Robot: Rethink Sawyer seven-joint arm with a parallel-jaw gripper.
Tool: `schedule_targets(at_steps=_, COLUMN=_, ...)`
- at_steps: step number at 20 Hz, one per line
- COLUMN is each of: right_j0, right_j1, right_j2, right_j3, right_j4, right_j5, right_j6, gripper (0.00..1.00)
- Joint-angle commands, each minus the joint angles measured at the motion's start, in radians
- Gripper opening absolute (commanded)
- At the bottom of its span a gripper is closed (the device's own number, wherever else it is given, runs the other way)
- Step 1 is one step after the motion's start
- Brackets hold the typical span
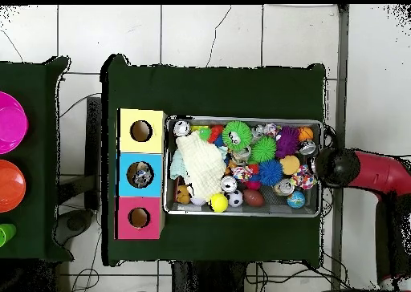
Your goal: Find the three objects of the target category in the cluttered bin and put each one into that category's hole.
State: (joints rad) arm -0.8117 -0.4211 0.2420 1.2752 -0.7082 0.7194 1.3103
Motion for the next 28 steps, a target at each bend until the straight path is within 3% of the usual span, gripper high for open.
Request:
schedule_targets(at_steps=1, right_j0=0.133, right_j1=-0.005, right_j2=0.062, right_j3=0.126, right_j4=0.049, right_j5=0.087, right_j6=0.001, gripper=0.0)
schedule_targets(at_steps=18, right_j0=0.16, right_j1=-0.011, right_j2=0.028, right_j3=0.151, right_j4=0.059, right_j5=0.042, right_j6=0.01, gripper=0.0)
schedule_targets(at_steps=28, right_j0=0.149, right_j1=-0.062, right_j2=0.05, right_j3=0.207, right_j4=0.083, right_j5=-0.006, right_j6=0.001, gripper=0.0)
